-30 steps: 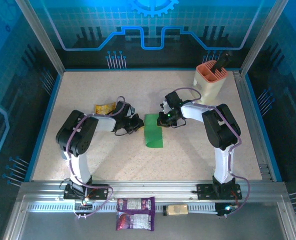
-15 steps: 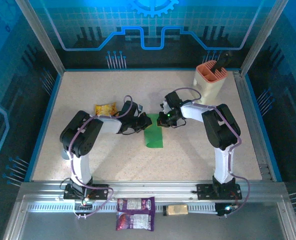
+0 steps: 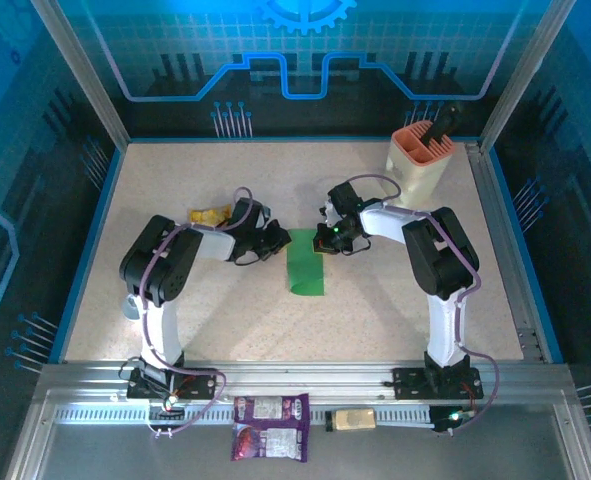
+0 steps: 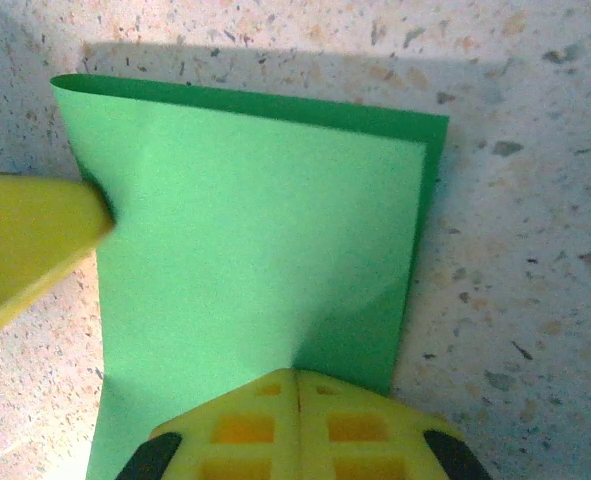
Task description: Fold a paper plane with a square sheet of paper (pick it up from the middle)
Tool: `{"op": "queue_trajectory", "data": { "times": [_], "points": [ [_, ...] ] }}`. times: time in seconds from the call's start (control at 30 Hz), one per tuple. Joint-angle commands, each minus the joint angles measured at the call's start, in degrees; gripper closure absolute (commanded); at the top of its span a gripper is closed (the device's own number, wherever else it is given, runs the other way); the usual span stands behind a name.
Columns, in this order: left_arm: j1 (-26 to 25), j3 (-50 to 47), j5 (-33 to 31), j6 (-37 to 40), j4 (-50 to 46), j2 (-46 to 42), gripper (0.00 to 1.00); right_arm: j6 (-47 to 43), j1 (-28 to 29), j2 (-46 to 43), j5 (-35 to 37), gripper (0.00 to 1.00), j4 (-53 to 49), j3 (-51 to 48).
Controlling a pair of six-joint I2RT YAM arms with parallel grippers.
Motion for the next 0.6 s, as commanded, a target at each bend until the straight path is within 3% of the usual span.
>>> {"op": "queue_trajectory", "data": {
  "times": [0.0, 0.2, 0.37, 0.57],
  "points": [
    [1.8, -0.3, -3.4, 4.3, -5.7, -3.4, 1.0, 0.7, 0.0, 7.3, 13.8, 0.99, -12.0, -5.3],
    [-1.5, 2.8, 0.2, 3.1, -3.2, -5.6, 1.0, 0.9, 0.0, 7.3, 13.3, 0.99, -11.6, -5.3],
    [-3.8, 5.3, 2.3, -2.9, 2.9, 0.3, 1.0, 1.0, 0.0, 7.7, 13.0, 0.98, -11.2, -5.3],
    [-3.7, 6.4, -0.3, -3.0, 2.6, 4.3, 1.0, 0.9, 0.0, 7.9, 13.4, 0.99, -11.5, -5.2]
  ]
}}
